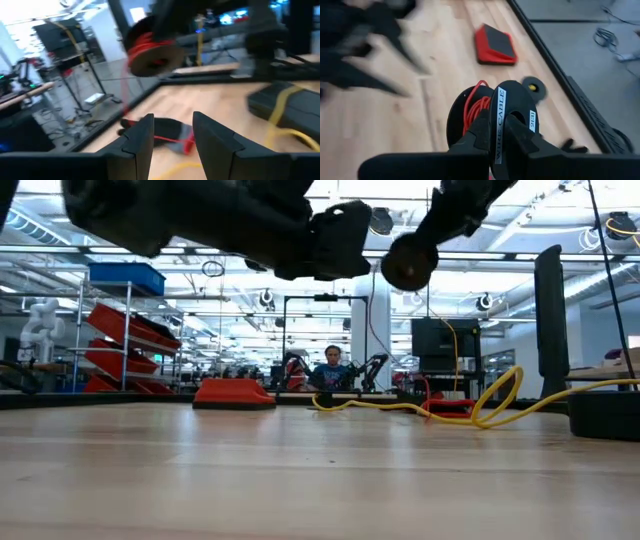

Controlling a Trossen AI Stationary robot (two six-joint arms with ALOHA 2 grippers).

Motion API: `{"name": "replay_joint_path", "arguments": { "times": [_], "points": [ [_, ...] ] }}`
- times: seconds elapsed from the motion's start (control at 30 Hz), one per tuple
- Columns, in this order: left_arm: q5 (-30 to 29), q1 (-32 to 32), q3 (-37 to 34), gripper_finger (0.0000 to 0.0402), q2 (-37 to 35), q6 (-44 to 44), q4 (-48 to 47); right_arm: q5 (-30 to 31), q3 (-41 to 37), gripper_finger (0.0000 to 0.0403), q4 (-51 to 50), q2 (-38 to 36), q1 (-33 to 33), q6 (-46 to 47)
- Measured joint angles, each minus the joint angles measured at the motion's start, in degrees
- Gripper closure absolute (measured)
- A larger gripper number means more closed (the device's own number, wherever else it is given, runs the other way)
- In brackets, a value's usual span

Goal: Coil cords
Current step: Uncoil the red wire from the spool

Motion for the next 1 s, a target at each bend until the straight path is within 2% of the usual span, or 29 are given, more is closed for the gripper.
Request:
{"name": "replay_joint_path", "arguments": {
  "times": [0.1,0.27,0.53,0.73,1.0],
  "points": [
    [0.3,2.0,0.0,0.0258,0.0,-0.1,2.1,-0.1,0.0,0.039,1.3,-0.1,2.4,0.6],
    [6.8,3.9,0.0,0.0258,0.0,-1.7,5.2,0.4,0.0,0.039,1.9,0.1,4.3,1.0],
    [6.9,6.0,0.8,0.0258,0.0,-1.7,5.6,0.1,0.0,0.0387,3.2,0.1,4.9,0.9],
    [7.0,7.5,1.9,0.0258,0.0,-1.7,3.2,-4.5,0.0,0.0383,3.6,0.1,4.8,0.8],
    [7.0,8.5,2.7,0.0268,0.0,-3.1,1.0,-5.9,0.0,0.0383,4.4,0.1,4.7,0.6]
  ]
}}
